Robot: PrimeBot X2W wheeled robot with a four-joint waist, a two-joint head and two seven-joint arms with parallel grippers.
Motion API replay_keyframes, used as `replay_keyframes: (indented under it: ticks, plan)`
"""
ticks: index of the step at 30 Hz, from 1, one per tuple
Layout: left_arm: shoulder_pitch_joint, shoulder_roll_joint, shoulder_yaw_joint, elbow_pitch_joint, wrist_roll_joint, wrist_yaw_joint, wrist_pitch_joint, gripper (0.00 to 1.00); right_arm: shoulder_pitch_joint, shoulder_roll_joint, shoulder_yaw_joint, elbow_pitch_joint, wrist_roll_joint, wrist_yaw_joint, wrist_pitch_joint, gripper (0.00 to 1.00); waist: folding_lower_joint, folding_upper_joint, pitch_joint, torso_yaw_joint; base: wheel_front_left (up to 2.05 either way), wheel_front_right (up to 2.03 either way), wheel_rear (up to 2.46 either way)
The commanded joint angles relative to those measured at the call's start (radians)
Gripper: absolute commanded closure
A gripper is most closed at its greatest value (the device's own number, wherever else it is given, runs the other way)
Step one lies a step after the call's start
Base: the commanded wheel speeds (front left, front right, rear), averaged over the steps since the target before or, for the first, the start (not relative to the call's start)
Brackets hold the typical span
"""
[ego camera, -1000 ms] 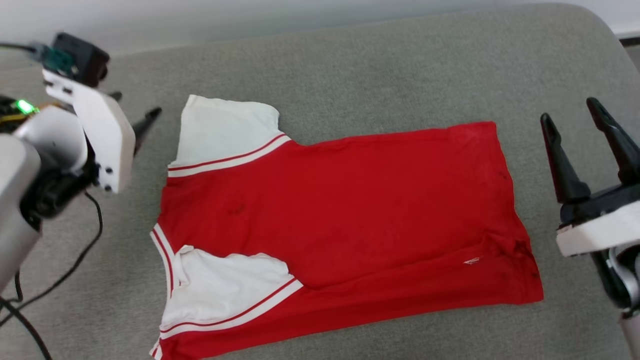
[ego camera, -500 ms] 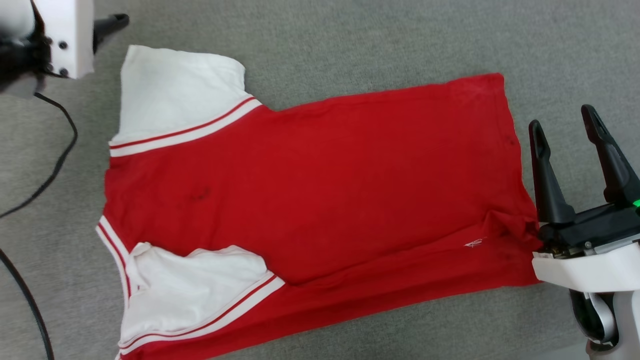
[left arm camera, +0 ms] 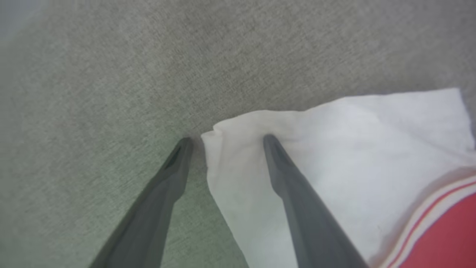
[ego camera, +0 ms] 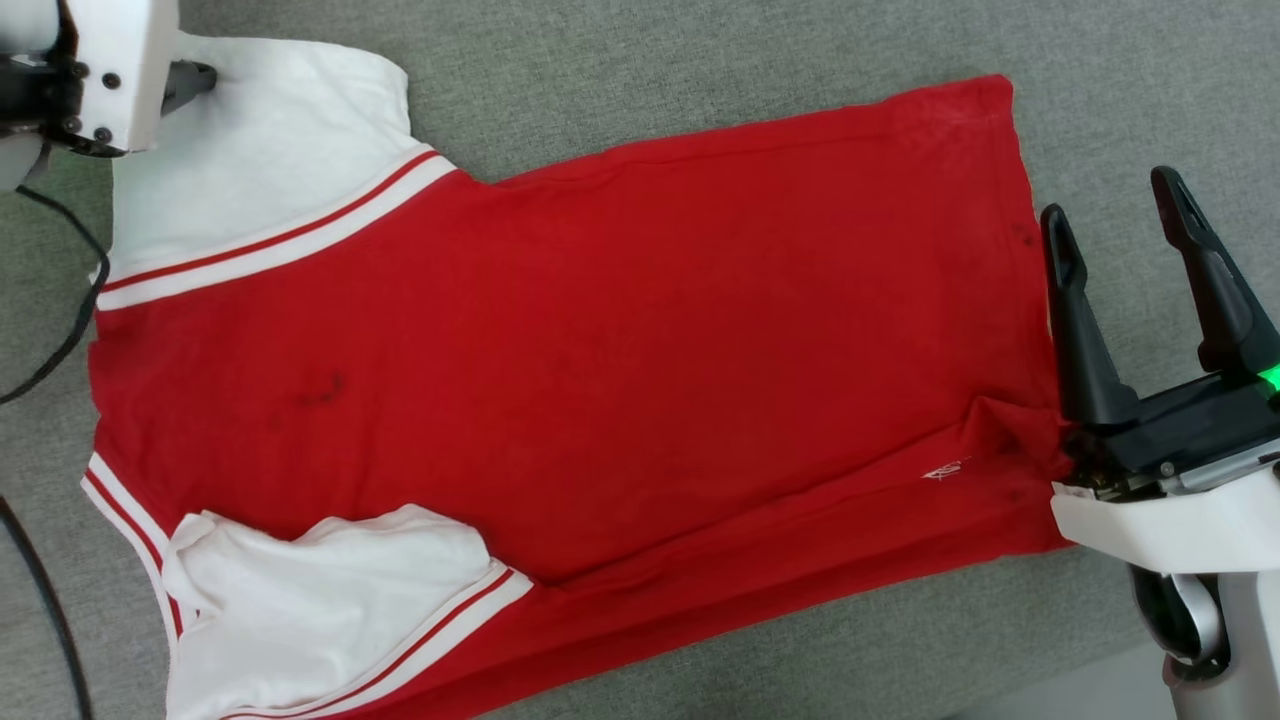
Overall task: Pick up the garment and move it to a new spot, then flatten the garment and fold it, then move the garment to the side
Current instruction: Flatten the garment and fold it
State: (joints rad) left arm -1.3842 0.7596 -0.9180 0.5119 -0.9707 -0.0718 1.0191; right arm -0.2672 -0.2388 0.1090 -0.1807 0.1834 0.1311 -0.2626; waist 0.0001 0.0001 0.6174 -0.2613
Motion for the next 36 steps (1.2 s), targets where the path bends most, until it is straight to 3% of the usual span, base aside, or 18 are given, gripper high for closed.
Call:
replay_keyframes:
  ticks: [1, 3, 4, 5, 6, 11, 17, 22, 28, 36]
  plan:
    - [0.027, -0.001, -0.035, 0.011, 0.01, -0.015, 0.023, 0.0, -0.019, -0.008, -0.002, 0.007, -0.003, -0.001, -0.003, 0.0, -0.0001, -0.0001, -0.002, 0.003, 0.0, 0.0, 0.0]
    - [0.035, -0.007, -0.041, 0.015, 0.005, -0.026, 0.017, 0.0, -0.034, -0.012, -0.016, 0.005, -0.005, -0.001, -0.003, 0.0, -0.0001, -0.0001, -0.007, 0.007, 0.0, 0.0, 0.0]
    - [0.039, -0.011, -0.044, 0.017, 0.002, -0.028, 0.012, 0.15, -0.034, -0.012, -0.024, 0.008, -0.003, -0.001, -0.003, 0.0, -0.0001, -0.0001, -0.012, 0.01, 0.0, 0.0, 0.0]
    - [0.038, -0.014, -0.047, 0.017, 0.003, -0.034, 0.005, 0.87, -0.037, -0.014, -0.031, 0.012, -0.001, -0.001, -0.003, 0.0, -0.0001, -0.0001, -0.017, 0.013, 0.0, 0.0, 0.0]
    - [0.035, -0.016, -0.047, 0.016, 0.004, -0.036, -0.002, 1.0, -0.043, -0.02, -0.037, 0.016, -0.002, -0.001, -0.003, 0.0, -0.0001, -0.0001, -0.023, 0.016, 0.0, 0.0, 0.0]
    - [0.025, -0.03, -0.043, 0.007, 0.003, -0.048, -0.065, 1.0, -0.084, -0.068, -0.053, 0.06, -0.005, -0.001, -0.002, 0.0, -0.0001, -0.0001, -0.075, 0.034, 0.0, 0.0, 0.0]
    - [0.029, -0.05, -0.053, -0.043, -0.009, -0.055, -0.133, 1.0, -0.194, -0.199, -0.033, 0.122, 0.028, -0.001, 0.092, 0.0, -0.0001, -0.0001, -0.152, 0.073, 0.0, 0.0, 0.0]
    - [0.046, -0.045, -0.081, -0.124, -0.014, -0.057, -0.17, 1.0, -0.3, -0.352, 0.083, 0.17, 0.141, -0.001, 0.339, 0.0, -0.0001, -0.0001, -0.198, 0.113, 0.0, 0.0, 0.0]
    - [0.072, -0.034, -0.119, -0.243, -0.023, -0.057, -0.21, 1.0, -0.445, -0.548, 0.299, 0.203, 0.345, -0.001, 0.651, 0.0, -0.0001, -0.0001, -0.213, 0.159, 0.0, 0.0, 0.0]
    - [0.06, -0.038, -0.125, -0.334, -0.014, -0.057, -0.243, 1.0, -0.628, -0.668, 0.527, 0.268, 0.558, -0.001, 1.008, 0.0, -0.0001, -0.0001, -0.172, 0.21, 0.0, 0.0, 0.0]
